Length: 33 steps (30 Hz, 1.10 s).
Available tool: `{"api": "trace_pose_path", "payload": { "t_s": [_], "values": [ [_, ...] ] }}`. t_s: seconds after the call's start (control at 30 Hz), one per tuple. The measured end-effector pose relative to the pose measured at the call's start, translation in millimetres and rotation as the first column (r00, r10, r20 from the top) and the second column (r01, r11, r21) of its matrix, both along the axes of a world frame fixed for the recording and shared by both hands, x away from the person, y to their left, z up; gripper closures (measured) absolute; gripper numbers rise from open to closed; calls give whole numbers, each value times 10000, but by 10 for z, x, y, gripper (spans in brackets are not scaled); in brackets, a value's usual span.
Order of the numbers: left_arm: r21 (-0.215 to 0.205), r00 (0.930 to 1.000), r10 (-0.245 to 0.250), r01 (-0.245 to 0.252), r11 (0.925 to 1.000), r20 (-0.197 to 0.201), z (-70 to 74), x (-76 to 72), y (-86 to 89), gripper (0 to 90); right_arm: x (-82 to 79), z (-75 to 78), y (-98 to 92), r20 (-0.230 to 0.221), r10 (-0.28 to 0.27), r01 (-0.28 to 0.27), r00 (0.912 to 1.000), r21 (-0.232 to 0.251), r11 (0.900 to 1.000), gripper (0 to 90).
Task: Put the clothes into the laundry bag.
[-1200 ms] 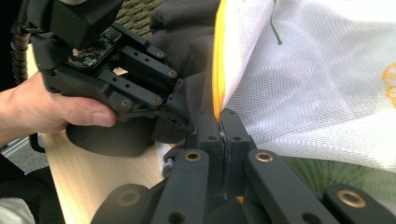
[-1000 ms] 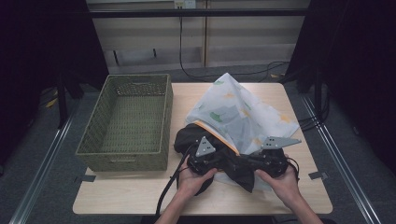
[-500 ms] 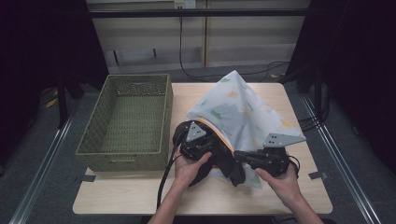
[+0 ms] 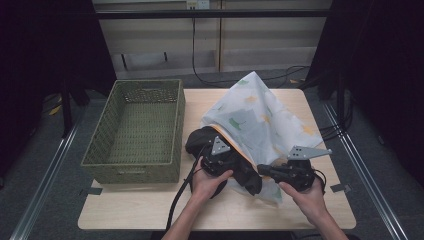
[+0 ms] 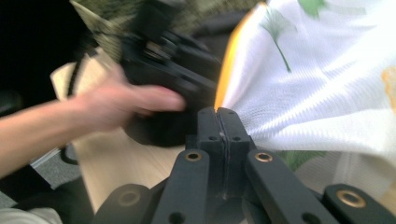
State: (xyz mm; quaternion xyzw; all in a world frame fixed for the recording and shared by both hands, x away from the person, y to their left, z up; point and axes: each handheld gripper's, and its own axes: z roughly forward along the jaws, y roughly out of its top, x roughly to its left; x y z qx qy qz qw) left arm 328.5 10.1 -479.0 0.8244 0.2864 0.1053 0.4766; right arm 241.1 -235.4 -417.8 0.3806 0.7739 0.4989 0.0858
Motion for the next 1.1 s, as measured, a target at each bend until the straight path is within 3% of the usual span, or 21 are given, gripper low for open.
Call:
{"api": "trace_pose_path", "payload": {
  "t_s": [0.07,0.17,0.3,0.37,0.4,0.43,0.5,0.53,0.57,0.63,0.7,0.73,0.77,0.8,0.83,0.93,0.97,1.03,1.07,1.1],
  "values": [
    [-170,9989,-462,463,9988,17,45,-69,50,553,37,-64,-36,-150,-146,144,9998,-111,9998,899],
    [-675,9984,-535,544,9962,157,116,-157,102,404,59,-108,-59,-162,-269,263,9995,-399,9989,899],
    [-633,9948,-917,945,9935,444,182,-277,91,296,76,-128,-68,-229,-383,374,9990,-405,9985,899],
    [-763,9882,-1395,1441,9866,629,227,-366,65,294,79,-130,-64,-233,-358,348,9991,-415,9985,898],
    [-1048,9860,-1561,1616,9813,590,253,-400,55,278,81,-135,-56,-241,-337,326,9991,-429,9985,898],
    [-1519,9734,-2236,2288,9616,507,267,-430,24,235,87,-149,-41,-245,-277,264,9993,-524,9983,898],
    [-1011,9700,-2358,2408,9653,588,226,-446,-31,210,89,-153,-35,-278,-292,277,9992,-519,9983,898],
    [-1011,9700,-2358,2408,9653,588,226,-446,-31,188,92,-155,-36,-291,-289,273,9992,-511,9983,898],
    [-738,9627,-2690,2706,9599,305,165,-436,-92,159,96,-156,-39,-301,-295,280,9991,-496,9984,897],
    [-578,9621,-2707,2723,9605,336,149,-446,-122,149,101,-160,-42,-299,-302,287,9991,-498,9984,897],
    [-64,9489,-3147,3149,9491,222,66,-470,-239,130,110,-177,-44,-364,-321,302,9988,-510,9982,897],
    [-64,9489,-3147,3149,9491,222,66,-470,-239,120,110,-177,-44,-364,-321,302,9988,-510,9982,897],
    [304,9514,-3076,3071,9512,164,-1,-448,-300,117,110,-183,-36,-371,-296,276,9989,-538,9982,896],
    [304,9514,-3076,3071,9512,164,-1,-448,-300,115,110,-183,-36,-371,-296,276,9989,-538,9982,896],
    [689,9477,-3191,3180,9456,53,-44,-442,-342,115,110,-187,-26,-369,-259,238,9990,-585,9980,896],
    [969,9501,-3121,3105,9456,8,-102,-430,-391,173,117,-195,-20,-432,-260,236,9987,-556,9982,896],
    [1520,9631,-2690,2658,9520,4,-125,-426,-423,254,120,-198,-18,-439,-273,248,9987,-566,9981,896],
    [1502,9658,-2591,2571,9546,-65,-128,-415,-429,385,116,-200,-14,-465,-237,210,9986,-573,9981,896],
    [1754,9728,-2313,2255,9583,133,-133,-397,-427,498,113,-200,-12,-463,-231,204,9987,-584,9981,896],
    [1780,9752,-2213,2166,9599,63,-142,-384,-432,586,111,-200,-10,-464,-221,193,9987,-588,9981,896]
  ]
}}
